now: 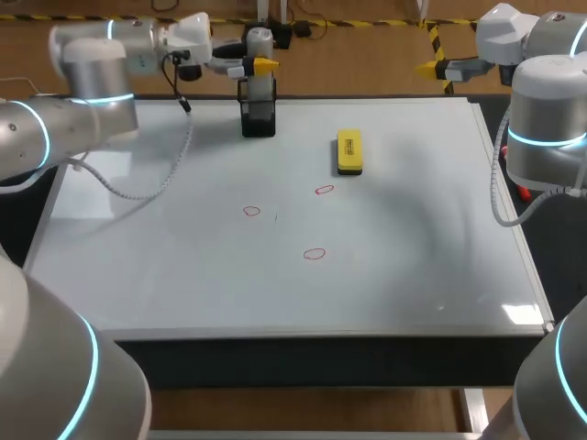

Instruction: Pick up the inspection probe, press it on each red-marked spot on the whiteboard one by one, put down the probe, pick up the eraser, and wipe off all the red marks.

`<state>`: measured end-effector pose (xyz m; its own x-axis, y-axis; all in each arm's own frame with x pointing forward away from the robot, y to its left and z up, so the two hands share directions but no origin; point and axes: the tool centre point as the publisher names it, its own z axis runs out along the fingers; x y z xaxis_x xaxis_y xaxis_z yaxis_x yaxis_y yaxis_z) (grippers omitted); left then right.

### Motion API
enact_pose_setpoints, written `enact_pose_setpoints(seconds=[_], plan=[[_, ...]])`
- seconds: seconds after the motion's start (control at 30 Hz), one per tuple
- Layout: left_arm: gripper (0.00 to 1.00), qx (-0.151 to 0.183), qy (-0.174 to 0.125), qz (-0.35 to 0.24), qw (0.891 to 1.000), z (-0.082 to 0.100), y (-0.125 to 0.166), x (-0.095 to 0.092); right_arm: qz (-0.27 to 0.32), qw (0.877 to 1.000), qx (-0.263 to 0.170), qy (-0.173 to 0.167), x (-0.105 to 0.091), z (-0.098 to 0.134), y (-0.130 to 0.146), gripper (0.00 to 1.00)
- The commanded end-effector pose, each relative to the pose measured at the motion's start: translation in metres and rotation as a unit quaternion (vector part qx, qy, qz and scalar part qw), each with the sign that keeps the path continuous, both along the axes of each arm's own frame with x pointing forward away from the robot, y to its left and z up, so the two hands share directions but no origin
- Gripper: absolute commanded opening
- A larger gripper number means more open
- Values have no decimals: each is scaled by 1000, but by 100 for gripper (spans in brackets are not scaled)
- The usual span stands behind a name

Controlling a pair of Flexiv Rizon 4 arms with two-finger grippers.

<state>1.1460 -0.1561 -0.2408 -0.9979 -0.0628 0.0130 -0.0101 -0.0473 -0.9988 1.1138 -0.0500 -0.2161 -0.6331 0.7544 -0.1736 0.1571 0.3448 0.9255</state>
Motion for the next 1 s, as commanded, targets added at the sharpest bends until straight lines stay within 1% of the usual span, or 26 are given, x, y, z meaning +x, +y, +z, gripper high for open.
enact_pose_setpoints(seconds=[0.03, 0.2, 0.33, 0.6, 0.63, 0.8, 1.0], plan=[[0, 10, -1, 35, 999, 13, 4, -16, 0, 1000, 0, 0, 0, 0, 0, 100], [0, 5, -7, 39, 999, 22, 7, -23, 0, 1000, 0, 0, 0, 0, 0, 100], [0, -3, -8, 42, 999, 30, 8, -24, 0, 1000, 0, 0, 0, 0, 0, 100], [0, -11, -20, 50, 998, 55, 9, -25, 0, 1000, 0, 0, 0, 0, 0, 100], [0, -16, -22, 50, 998, 58, 10, -25, 0, 1000, 0, 0, 0, 0, 0, 100], [0, -18, -31, 44, 998, 73, 12, -25, 0, 1000, 0, 0, 0, 0, 0, 100], [0, -22, -36, 45, 998, 86, 17, -26, 0, 1000, 0, 0, 0, 0, 0, 100]])
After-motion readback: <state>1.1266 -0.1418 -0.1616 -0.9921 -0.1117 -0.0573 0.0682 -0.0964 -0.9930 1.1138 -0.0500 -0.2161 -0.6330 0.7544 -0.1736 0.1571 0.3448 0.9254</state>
